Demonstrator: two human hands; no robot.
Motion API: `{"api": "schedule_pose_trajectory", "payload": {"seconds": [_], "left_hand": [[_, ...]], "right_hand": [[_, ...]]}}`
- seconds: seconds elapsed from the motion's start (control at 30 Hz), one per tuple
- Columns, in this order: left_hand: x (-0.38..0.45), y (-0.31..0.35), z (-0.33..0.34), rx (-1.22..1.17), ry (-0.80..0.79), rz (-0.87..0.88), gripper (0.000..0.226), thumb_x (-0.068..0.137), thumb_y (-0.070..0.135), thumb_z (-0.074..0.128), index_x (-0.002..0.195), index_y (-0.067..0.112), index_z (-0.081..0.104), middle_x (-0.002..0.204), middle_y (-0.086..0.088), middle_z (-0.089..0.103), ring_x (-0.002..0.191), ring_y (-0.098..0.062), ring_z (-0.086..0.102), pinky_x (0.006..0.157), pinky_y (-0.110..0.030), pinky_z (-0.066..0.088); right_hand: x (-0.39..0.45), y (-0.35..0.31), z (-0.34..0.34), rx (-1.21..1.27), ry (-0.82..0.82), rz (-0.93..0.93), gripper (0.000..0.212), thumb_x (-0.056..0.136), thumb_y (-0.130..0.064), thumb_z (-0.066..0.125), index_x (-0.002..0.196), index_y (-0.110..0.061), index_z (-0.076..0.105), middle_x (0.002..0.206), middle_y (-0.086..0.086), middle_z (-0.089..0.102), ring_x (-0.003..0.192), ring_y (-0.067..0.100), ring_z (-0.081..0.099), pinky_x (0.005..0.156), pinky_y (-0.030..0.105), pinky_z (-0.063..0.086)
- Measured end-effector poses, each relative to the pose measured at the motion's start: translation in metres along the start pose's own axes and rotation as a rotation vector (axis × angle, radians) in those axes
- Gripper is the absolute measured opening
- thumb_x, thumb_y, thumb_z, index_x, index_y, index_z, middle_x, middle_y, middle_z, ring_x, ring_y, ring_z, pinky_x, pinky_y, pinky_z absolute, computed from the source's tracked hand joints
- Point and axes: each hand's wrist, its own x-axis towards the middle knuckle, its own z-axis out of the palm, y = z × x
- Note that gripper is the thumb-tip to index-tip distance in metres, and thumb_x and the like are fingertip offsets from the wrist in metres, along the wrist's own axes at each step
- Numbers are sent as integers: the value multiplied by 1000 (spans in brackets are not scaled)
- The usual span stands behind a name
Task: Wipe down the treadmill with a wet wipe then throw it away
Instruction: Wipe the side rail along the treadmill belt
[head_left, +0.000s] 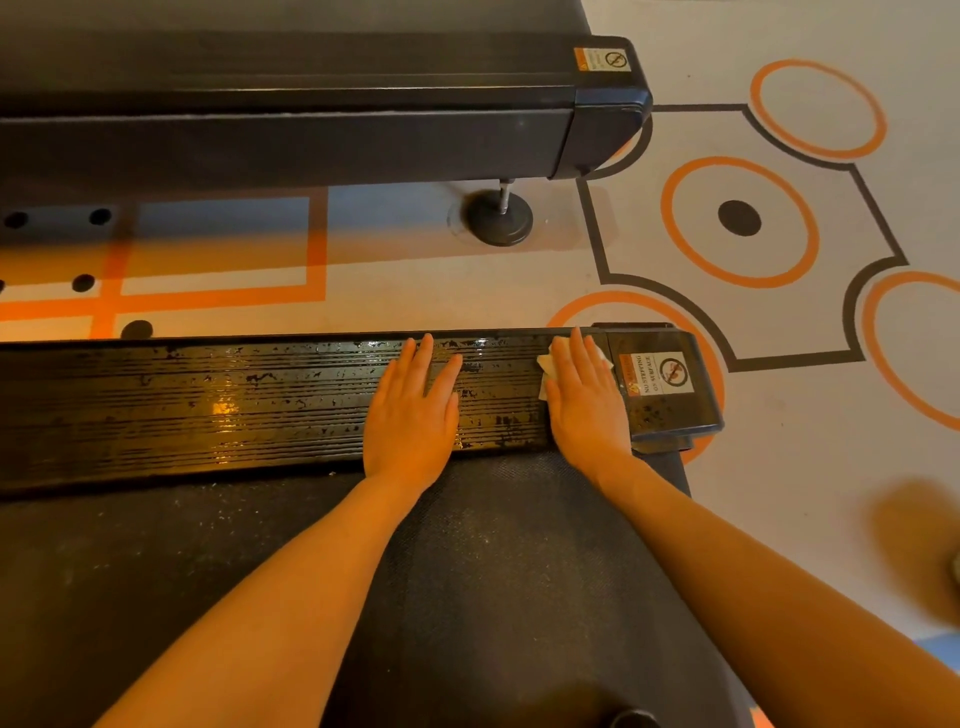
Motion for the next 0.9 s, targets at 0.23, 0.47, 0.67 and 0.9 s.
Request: {"api": "schedule_pose_trajectory", "payload": {"seconds": [0.23,0.47,0.67,0.9], "left_hand": [[3,7,-5,-103,3,29,47,102,23,47,148,19,40,160,-10,23,149,-27,15,116,-40,11],[21,37,-11,-136,-4,100,46,104,25,41,149,20,38,161,-6,19,150,-23,11,118,-41,14],[26,35,-3,-76,-78,129,50,105,32,36,153,22,28,163,-4,12,151,-21,5,118,-36,4],[25,31,5,59,-89,183,53,104,34,39,153,18,27,162,-11,13,150,-27,9,114,-35,0]], "right_hand": [[-46,-2,2,15,21,30,55,107,-27,32,156,-14,11,163,8,2,150,23,-3,117,31,-5],[-61,-2,7,20,12,107,54,107,-32,28,156,-19,9,164,3,-1,150,21,-5,114,28,-6],[-44,5,0,1,-12,100,56,107,-32,30,156,-19,8,164,3,-1,150,22,-6,119,36,2],[18,14,-12,-12,-11,64,56,106,-37,28,156,-18,10,164,6,3,151,24,-1,122,44,9]]}}
